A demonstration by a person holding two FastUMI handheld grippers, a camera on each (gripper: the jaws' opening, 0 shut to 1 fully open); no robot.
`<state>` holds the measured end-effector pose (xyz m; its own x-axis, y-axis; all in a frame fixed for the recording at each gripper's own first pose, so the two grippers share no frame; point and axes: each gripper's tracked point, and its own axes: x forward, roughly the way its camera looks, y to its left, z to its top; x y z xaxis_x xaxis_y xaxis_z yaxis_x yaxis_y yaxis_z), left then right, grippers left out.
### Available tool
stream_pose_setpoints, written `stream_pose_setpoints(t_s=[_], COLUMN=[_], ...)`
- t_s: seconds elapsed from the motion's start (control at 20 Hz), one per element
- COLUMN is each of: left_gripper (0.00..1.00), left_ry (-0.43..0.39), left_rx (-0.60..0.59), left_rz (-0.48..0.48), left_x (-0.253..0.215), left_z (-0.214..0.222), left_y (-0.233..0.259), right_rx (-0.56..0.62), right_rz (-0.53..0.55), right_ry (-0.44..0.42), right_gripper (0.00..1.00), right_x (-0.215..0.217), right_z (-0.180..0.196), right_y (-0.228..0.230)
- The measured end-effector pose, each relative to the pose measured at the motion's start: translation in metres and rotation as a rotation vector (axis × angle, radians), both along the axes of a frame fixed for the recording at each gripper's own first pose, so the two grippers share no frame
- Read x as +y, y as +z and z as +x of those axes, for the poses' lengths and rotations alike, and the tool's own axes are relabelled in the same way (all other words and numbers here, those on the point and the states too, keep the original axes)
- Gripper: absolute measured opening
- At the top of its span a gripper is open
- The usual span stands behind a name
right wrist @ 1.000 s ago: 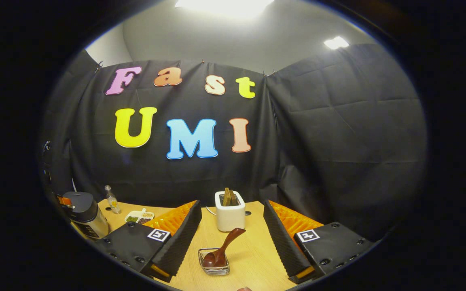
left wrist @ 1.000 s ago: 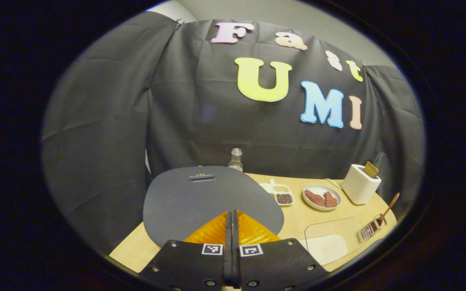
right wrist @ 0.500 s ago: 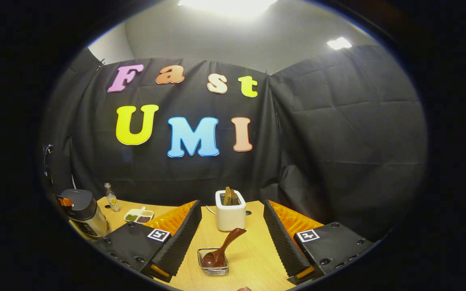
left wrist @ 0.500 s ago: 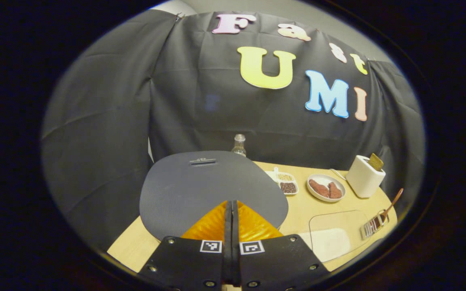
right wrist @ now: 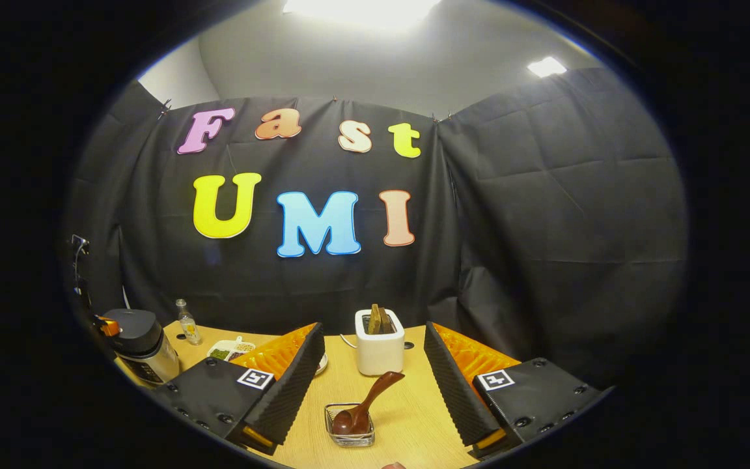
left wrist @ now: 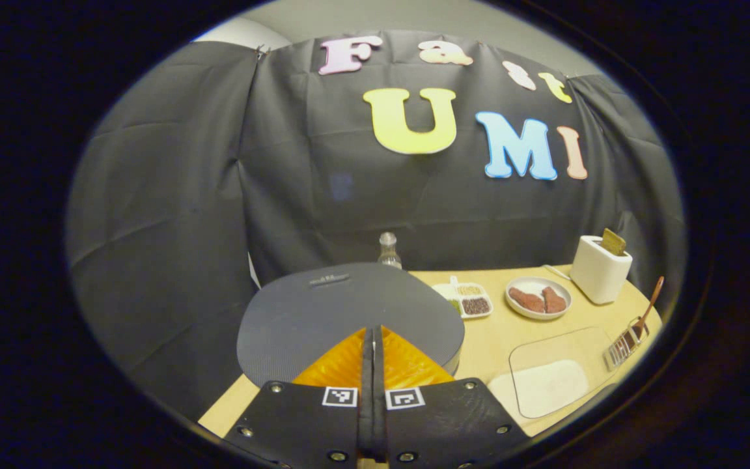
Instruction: Close the left gripper, press the button to open the rice cooker; take a wooden spoon from the chopstick holder with the right hand, scoop a spoonful of rice and pour it into the rice cooker, then put the wooden spoon back into the chopstick holder.
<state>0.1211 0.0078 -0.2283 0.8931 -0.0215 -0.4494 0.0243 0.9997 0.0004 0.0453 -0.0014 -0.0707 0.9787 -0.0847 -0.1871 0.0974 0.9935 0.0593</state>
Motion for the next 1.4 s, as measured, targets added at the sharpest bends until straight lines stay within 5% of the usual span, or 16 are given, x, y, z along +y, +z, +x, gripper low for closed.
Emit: stream_pose_setpoints(t_s=[0.4,0.6,0.65,0.8,0.85,1.4], left_gripper=[0.01,0.0,0.07,0.7,0.76,0.78], left_ry=[0.082,0.102,0.108,0.143,0.153,0.184], left_rx=[-0.269,-0.358,-0.369,-0.395,-0.404,-0.446], left_rz=[0.003,-0.047,-0.054,-0.041,-0.037,0.101], left_x=[0.031,0.038,0.04,0.062,0.068,0.104], left_z=[0.02,-0.006,-0.013,-0.039,-0.047,-0.119], left_y=[0.113,0.159,0.166,0.187,0.194,0.231], right_rx=[0.032,0.08,0.097,0.153,0.172,0.426], right_rz=[0.053,0.083,0.098,0.143,0.161,0.387], right_ry=[0.026,0.042,0.046,0.053,0.054,0.01], right_gripper=[0.98,0.96,0.96,0.94,0.96,0.98], right_x=[-0.003,-0.005,-0.005,-0.005,-0.005,-0.004], right_z=[0.008,0.015,0.018,0.027,0.031,0.068], right_y=[-0.017,-0.038,-0.045,-0.068,-0.076,-0.18])
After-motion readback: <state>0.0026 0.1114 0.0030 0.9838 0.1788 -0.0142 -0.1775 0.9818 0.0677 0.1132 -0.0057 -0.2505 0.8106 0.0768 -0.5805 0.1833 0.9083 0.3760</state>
